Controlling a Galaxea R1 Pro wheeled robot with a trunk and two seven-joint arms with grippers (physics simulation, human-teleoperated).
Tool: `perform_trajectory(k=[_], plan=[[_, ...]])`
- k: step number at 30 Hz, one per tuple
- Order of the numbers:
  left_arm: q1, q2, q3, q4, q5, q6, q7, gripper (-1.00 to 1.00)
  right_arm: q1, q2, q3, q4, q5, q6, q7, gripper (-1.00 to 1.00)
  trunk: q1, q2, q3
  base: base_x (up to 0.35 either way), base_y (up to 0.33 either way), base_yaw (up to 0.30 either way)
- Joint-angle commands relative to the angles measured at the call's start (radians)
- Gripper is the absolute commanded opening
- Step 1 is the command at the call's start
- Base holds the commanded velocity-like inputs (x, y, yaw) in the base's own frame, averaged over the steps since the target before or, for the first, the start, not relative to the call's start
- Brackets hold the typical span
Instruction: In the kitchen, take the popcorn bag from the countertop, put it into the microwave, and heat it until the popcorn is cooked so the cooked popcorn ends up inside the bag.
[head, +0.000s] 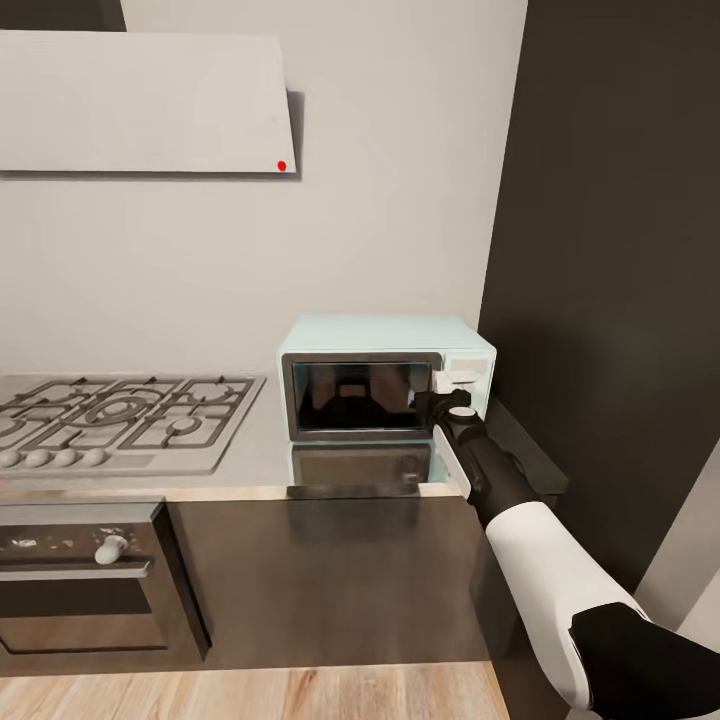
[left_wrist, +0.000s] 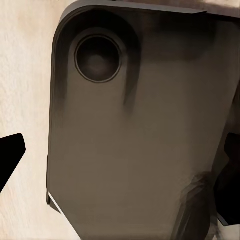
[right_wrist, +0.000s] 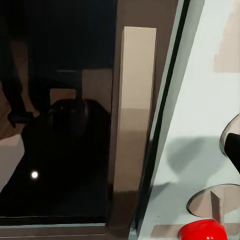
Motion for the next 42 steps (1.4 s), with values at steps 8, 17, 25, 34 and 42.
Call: perform_trajectory(k=[8, 17, 25, 34, 42], plan=[[0.0, 0.0, -0.002, -0.001, 0.01, -0.001, 0.0, 1.0, -0.001, 0.0, 0.003, -0.001, -0.008, 0.007, -0.007, 1.0, 0.0, -0.001, -0.001, 0.001, 0.0, 0.0], [0.0, 0.001, 0.002, -0.001, 0.012, -0.002, 0.0, 1.0, -0.001, 0.0, 0.003, 0.0, -0.009, 0.005, -0.007, 1.0, 0.0, -0.001, -0.001, 0.009, 0.0, 0.0], [0.0, 0.0, 0.001, -0.001, 0.012, -0.001, 0.0, 1.0, -0.001, 0.0, 0.003, 0.0, -0.008, 0.006, -0.007, 1.0, 0.0, -0.001, -0.001, 0.034, 0.0, 0.0], [0.0, 0.0, -0.001, 0.0, 0.012, -0.001, 0.0, 1.0, -0.001, 0.0, 0.003, 0.0, -0.008, 0.005, -0.007, -1.0, 0.0, -0.001, -0.001, 0.003, 0.0, 0.0], [0.0, 0.0, -0.001, -0.001, 0.012, -0.001, 0.0, 1.0, -0.001, 0.0, 0.003, 0.0, -0.009, 0.007, -0.007, -1.0, 0.0, -0.001, -0.001, 0.0, 0.0, 0.0]])
